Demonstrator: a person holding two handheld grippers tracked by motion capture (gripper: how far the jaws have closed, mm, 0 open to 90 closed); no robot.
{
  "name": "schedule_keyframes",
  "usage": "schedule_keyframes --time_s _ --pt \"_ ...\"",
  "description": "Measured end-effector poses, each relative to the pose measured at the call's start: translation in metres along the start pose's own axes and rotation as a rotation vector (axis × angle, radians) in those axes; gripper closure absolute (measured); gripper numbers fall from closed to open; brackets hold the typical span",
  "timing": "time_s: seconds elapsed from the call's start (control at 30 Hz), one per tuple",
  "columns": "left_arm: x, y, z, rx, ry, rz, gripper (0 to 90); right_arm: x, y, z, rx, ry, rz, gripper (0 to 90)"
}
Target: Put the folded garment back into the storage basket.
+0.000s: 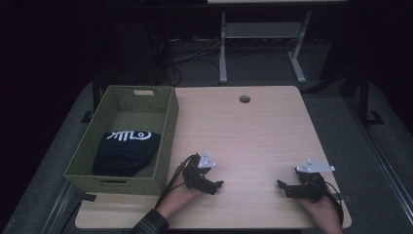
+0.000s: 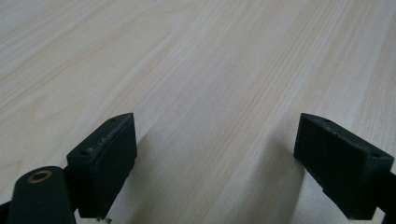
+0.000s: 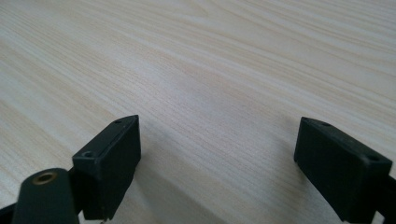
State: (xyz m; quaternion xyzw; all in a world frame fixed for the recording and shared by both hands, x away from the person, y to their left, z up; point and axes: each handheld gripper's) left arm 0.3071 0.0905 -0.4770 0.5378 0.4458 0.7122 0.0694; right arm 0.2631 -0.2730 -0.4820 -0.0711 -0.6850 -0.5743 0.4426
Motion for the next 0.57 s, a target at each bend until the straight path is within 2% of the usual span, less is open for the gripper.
schedule_keyframes --time_s 0.57 --pt "0.0000 -0.0009 0.0007 0.000 0.000 -0.006 12.8 0.0000 0.0000 0.0000 0.000 0.000 0.000 14.4"
Point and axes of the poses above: each handheld gripper's, and its own axes: x roughly backward along the jaws, y roughly out of its top, z roughly to its left, and after that the axes turned 2 degrees about y, right-handed
